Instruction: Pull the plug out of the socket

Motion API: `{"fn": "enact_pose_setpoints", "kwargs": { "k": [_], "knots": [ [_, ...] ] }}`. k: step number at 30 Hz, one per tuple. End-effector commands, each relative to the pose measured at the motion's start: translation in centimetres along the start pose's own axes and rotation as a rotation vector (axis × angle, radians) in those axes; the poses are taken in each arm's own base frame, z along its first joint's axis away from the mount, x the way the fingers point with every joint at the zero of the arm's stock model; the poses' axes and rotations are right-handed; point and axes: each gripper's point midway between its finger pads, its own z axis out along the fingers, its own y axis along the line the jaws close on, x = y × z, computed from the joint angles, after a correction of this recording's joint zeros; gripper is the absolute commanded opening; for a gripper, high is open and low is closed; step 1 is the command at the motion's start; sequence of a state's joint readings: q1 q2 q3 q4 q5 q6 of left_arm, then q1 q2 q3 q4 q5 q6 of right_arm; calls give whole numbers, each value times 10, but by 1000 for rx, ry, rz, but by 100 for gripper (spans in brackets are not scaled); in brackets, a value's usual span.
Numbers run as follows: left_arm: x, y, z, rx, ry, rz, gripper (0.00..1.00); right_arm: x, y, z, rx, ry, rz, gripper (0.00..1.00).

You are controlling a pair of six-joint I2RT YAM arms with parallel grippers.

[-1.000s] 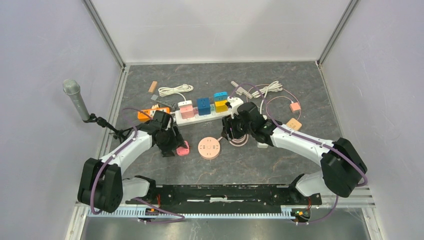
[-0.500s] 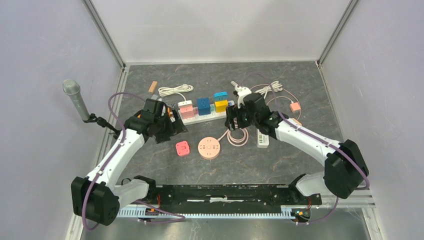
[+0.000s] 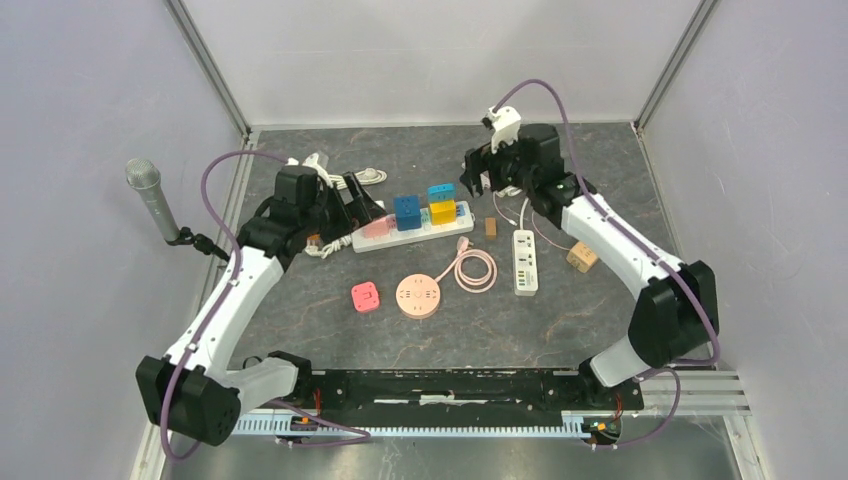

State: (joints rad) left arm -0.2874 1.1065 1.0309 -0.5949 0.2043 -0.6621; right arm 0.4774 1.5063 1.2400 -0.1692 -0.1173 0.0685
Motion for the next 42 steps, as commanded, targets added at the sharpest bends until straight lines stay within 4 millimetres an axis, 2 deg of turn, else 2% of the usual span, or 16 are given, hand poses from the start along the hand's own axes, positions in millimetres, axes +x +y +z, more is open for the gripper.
{"fn": "enact_pose_setpoints", "kwargs": {
  "k": [1,4,9,13,16,20,24,27,30,34,38,42],
  "knots": [
    [-41,-35,10,91,-78,-28,100,-47,6,11,-240,-163,-220,93],
    [-57,-49,19,120,-83,-48,100,-45,14,26,-320,-161,-267,93],
    [-75,-57,39,117,-87,-35,100,-16,24,55,-431,-171,-303,90],
    [-78,-60,54,117,-47,-32,100,-8,35,67,-530,-170,-333,79],
    [-76,-59,62,110,-14,-21,100,-2,39,75,-583,-154,-358,76],
    [-68,-52,70,84,30,-15,100,16,42,80,-635,-138,-412,75],
    [-64,-46,71,66,48,12,100,25,46,84,-678,-118,-401,71],
    [-65,-48,71,76,53,25,100,29,46,88,-692,-108,-399,63],
    [-64,-50,72,86,62,21,100,41,46,92,-712,-66,-422,46],
    [-62,-47,73,72,63,13,100,54,38,95,-695,-2,-466,39],
    [-61,-45,73,68,57,7,100,49,40,91,-703,-15,-483,31],
    [-57,-53,79,132,66,-3,100,45,50,82,-707,-27,-475,22]
  ]
}}
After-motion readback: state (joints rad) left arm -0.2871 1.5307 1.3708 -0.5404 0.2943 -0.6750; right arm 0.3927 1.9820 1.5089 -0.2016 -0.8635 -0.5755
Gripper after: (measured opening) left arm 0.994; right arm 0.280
